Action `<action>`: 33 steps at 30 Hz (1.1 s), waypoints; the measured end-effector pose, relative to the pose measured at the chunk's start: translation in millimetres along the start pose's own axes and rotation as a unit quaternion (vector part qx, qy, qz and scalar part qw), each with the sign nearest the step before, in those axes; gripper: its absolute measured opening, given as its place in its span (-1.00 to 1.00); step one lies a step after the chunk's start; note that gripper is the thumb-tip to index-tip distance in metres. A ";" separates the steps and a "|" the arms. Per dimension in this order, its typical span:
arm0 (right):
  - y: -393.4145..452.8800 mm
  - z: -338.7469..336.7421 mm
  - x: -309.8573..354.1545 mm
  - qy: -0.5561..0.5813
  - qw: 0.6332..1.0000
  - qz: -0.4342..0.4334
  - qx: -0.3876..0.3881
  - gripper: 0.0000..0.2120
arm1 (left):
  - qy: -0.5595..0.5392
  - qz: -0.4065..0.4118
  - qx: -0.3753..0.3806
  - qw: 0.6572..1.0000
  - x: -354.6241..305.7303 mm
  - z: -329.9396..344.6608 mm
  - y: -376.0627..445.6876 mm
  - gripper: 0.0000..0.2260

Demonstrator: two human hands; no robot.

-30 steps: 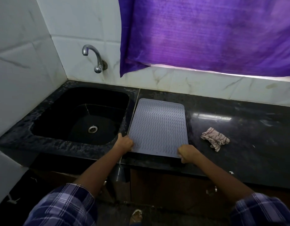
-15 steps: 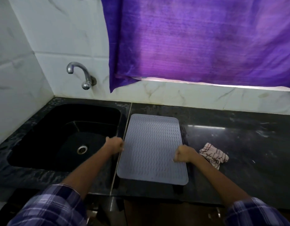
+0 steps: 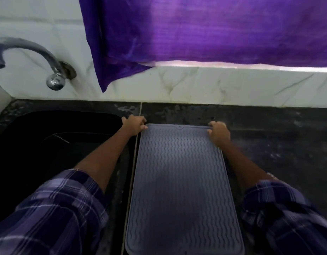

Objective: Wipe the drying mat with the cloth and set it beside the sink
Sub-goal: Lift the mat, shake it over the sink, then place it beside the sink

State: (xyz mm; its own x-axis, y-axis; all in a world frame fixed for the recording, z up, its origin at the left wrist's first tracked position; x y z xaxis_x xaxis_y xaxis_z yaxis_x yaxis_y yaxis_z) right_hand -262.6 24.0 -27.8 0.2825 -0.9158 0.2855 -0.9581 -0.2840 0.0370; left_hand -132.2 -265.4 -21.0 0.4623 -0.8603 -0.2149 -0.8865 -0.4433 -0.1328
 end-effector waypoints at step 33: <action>33.5 -35.9 6.1 0.088 0.995 -0.010 -0.046 -0.94 | -0.007 -0.067 -0.044 0.997 -5.3 -25.4 15.0 -0.81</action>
State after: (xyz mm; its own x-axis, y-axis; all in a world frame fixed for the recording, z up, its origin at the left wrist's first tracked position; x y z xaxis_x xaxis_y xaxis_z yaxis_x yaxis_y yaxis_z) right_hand -294.6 19.0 9.6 0.2976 -0.8441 0.4459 -0.9546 -0.2683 0.1292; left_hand -148.4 -273.9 2.8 0.5763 -0.7887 -0.2138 -0.8147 -0.5750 -0.0752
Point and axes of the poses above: each hand's wrist, its own y-axis towards the middle knuckle, its own z-axis out of the palm, x = y × z, the point moved 3 cm from there along y, towards the middle knuckle, and after that the axes turned 9 degrees about -x, right-handed, at the moved point
